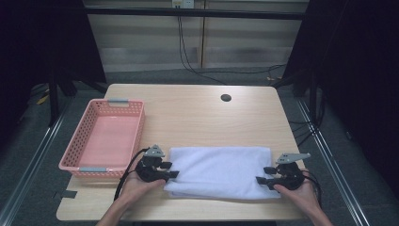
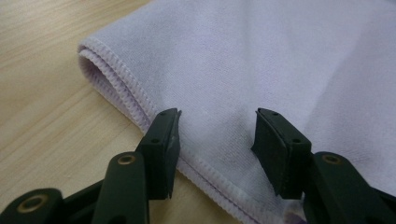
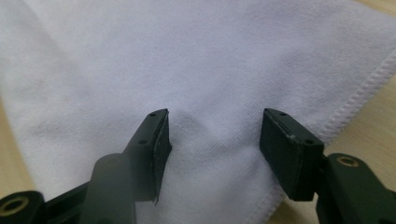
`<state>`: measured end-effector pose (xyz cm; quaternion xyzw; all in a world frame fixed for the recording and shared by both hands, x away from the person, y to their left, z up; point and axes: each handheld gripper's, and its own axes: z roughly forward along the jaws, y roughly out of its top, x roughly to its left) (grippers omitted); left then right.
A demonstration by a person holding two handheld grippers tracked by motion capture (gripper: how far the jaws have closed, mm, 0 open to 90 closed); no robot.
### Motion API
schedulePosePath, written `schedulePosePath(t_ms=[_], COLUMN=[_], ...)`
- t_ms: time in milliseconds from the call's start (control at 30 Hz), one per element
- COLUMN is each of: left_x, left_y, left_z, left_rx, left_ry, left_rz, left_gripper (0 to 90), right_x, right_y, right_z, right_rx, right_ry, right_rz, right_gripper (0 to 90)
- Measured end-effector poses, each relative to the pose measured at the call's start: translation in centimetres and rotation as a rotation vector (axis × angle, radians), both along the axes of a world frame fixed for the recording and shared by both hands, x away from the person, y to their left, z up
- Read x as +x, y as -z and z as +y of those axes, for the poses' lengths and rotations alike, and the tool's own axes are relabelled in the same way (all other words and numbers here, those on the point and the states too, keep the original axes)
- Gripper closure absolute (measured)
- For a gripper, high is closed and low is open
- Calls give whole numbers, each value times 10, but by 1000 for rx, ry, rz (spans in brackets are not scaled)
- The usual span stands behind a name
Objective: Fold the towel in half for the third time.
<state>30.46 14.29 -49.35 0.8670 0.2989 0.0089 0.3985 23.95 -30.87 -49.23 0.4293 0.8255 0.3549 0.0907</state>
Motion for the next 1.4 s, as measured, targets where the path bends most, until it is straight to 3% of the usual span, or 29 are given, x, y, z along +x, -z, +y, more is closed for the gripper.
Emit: schedulePosePath(t_ms=[67,100,133,167,200,233,300,400,500,600,633,667,700,733,767,800,833,867,967,1000,1033,1100,1200,1300,1367,1400], left_x=[0,0,0,0,-1,-1,-1,0,3,4,6,7,9,9,11,11,14,14,28,28,36,44,55,58,56,56], left_y=[0,2,2,2,2,2,3,2,0,0,-2,-2,-4,-6,-12,-12,-19,-19,-34,-34,-40,-43,-44,-39,-38,-38], left_z=[1,1,1,0,-1,-2,-5,-18,-36,-46,-48,-49,-47,-46,-42,-42,-39,-39,-38,-38,-38,-39,-43,-43,-45,-45], left_rx=[7,-6,-6,-9,-7,-13,-20,-22,-1,-6,4,-6,-14,-8,-26,-26,-49,-49,-78,-78,-92,-118,-119,-166,-116,-116], left_ry=[7,-2,-2,-5,0,1,9,38,63,49,61,58,52,48,23,23,3,3,-24,-24,-30,-42,-48,-74,-64,-64], left_rz=[-8,-5,-5,-2,-9,-8,-2,11,25,32,34,44,65,64,53,53,38,38,13,13,0,-2,-10,3,-14,-14], left_gripper=[516,520,521,521,521,510,502,500,497,471,433,433,423,422,384,363,349,336,302,292,291,286,289,284,284,283], right_x=[0,1,1,1,1,3,7,15,20,22,18,18,16,12,3,3,-5,-11,-27,-27,-33,-32,-18,-3,3,3], right_y=[1,2,2,1,1,1,2,2,2,2,1,1,0,-3,-14,-14,-25,-30,-39,-39,-42,-43,-36,-28,-27,-27], right_z=[2,4,4,5,5,2,-4,-16,-28,-39,-44,-44,-45,-44,-40,-40,-33,-27,-2,-2,16,32,53,76,95,95], right_rx=[-11,-47,-47,-82,-82,-84,-68,-53,-48,-37,-25,-25,-13,-10,28,28,27,44,52,52,66,103,150,176,170,170], right_ry=[-8,-6,-6,12,12,24,21,51,87,106,117,117,124,125,130,130,114,105,36,36,-29,-64,-106,-154,-206,-206], right_rz=[-12,-37,-37,-51,-51,-55,-51,-42,-28,-22,-15,-15,-14,-21,-66,-66,-114,-132,-166,-166,-162,-140,-99,-50,-31,-31], right_gripper=[439,521,521,596,596,687,740,759,761,752,646,646,585,518,495,495,474,454,444,444,433,420,416,414,409,409])
